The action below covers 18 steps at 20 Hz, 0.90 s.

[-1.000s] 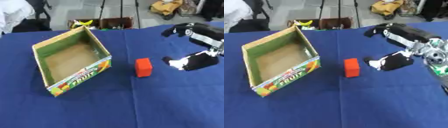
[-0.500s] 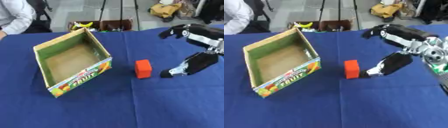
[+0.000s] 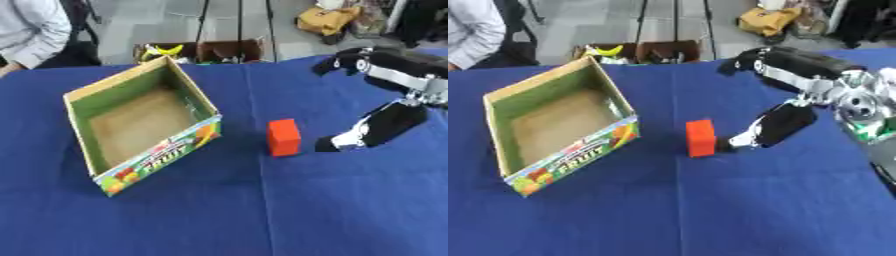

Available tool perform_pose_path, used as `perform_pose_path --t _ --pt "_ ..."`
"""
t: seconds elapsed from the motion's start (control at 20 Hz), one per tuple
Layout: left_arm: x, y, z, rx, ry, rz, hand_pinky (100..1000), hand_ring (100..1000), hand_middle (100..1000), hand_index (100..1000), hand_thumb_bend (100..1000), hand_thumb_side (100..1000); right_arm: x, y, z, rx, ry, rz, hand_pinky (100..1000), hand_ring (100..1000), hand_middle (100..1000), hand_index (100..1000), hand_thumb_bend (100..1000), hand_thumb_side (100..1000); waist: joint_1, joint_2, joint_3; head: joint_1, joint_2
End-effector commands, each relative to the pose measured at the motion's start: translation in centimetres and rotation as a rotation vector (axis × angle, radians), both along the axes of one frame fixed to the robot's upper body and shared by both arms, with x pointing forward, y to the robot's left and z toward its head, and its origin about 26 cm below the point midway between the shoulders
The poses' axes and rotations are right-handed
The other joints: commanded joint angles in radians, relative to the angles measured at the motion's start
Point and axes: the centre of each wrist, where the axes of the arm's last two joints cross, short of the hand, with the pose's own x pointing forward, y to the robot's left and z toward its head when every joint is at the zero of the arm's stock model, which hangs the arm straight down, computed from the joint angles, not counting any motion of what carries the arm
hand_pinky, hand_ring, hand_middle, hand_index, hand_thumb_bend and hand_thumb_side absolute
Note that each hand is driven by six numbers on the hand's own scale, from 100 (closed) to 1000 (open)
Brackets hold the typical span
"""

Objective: Pick up objects on the table and place them in the box.

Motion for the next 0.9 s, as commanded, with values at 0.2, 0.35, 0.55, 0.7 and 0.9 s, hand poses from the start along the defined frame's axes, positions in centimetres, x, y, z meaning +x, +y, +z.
perform_pose_path --t 0.2,0.35,0.55,0.7,0.9 --pt "-0.3 -0.3 1.0 0.009 -0.032 -0.022 750 884 863 1000 103 1000 1.8 0.9 0.5 -0.059 0.032 -0.006 841 917 852 943 607 448 -0.002 -0.019 0.012 -0.022 0.010" --pt "-0.3 -0.4 1.0 0.007 -0.031 -0.024 749 884 862 1000 101 1000 2.9 1.4 0.2 -0.088 0.076 -0.005 837 915 847 939 560 421 -0.003 -0.018 0.015 -0.033 0.012" --pt "-0.3 -0.5 1.1 0.007 -0.030 -0.029 748 884 864 1000 100 1000 4.6 1.8 -0.4 -0.114 0.139 -0.012 822 904 847 929 482 382 -0.004 -0.018 0.017 -0.038 0.013" --pt "-0.2 -0.5 1.2 0.010 -0.031 -0.031 745 883 862 1000 100 1000 4.2 0.3 -1.6 -0.162 0.180 -0.027 818 900 846 923 426 359 -0.008 -0.014 0.018 -0.035 0.010" --pt "-0.2 -0.7 1.3 0.012 -0.033 -0.039 743 883 859 1000 100 1000 2.4 -1.1 -1.9 -0.196 0.215 -0.033 817 898 844 918 380 340 -0.013 -0.010 0.032 -0.040 0.009"
